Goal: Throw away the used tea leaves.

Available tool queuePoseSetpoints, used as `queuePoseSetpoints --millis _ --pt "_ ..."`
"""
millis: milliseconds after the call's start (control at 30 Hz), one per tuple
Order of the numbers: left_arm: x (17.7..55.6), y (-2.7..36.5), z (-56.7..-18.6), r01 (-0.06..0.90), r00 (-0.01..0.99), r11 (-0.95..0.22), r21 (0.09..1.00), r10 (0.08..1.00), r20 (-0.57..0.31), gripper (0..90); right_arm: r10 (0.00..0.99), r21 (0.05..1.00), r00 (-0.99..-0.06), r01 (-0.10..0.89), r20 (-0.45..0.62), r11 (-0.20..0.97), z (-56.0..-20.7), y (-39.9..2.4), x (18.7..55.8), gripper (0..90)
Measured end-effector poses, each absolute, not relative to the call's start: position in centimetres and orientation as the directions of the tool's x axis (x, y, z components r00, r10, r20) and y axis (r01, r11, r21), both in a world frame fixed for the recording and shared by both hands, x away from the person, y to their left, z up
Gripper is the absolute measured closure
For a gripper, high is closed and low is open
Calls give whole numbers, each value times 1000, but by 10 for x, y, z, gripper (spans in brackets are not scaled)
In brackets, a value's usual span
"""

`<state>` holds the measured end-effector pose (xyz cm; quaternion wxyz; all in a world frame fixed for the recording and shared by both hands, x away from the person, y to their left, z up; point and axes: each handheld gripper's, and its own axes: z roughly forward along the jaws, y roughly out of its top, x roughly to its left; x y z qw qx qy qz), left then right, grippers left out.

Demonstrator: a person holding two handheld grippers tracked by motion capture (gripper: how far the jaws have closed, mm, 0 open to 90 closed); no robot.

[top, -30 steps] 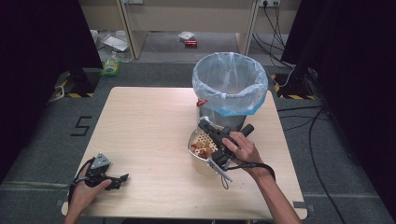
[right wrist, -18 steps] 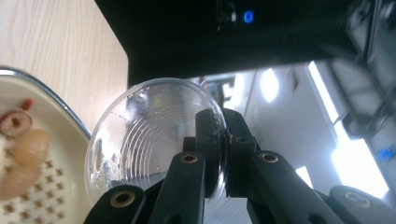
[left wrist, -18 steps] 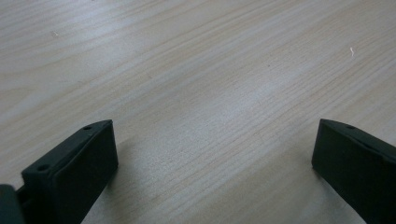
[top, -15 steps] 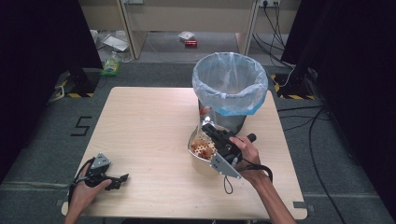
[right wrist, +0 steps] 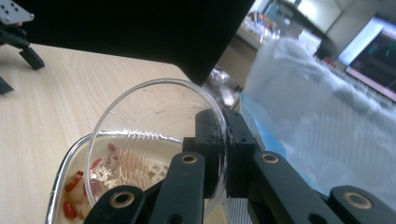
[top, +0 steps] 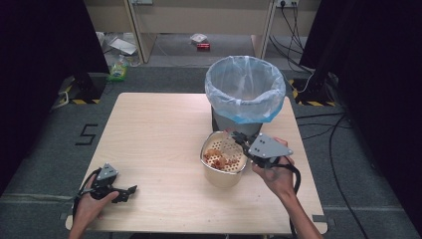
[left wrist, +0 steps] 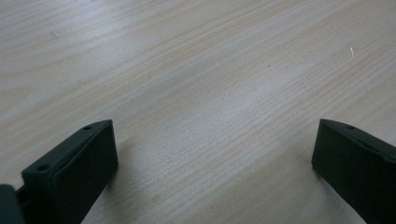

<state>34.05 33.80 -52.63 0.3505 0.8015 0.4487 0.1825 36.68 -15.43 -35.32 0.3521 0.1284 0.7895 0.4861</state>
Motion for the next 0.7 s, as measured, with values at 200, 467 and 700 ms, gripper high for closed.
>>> queuePoseSetpoints --millis 200,467,700 --pt "341 338 -526 592 530 -351 726 847 -22 0 585 890 -742 -36 -328 454 -347 -166 371 865" --pt "341 338 -526 592 530 -351 726 848 -22 0 606 916 -766 56 -216 397 -338 -176 373 865" --pt "341 338 -526 592 530 -351 725 847 -22 0 605 918 -769 59 -209 392 -326 -180 374 864"
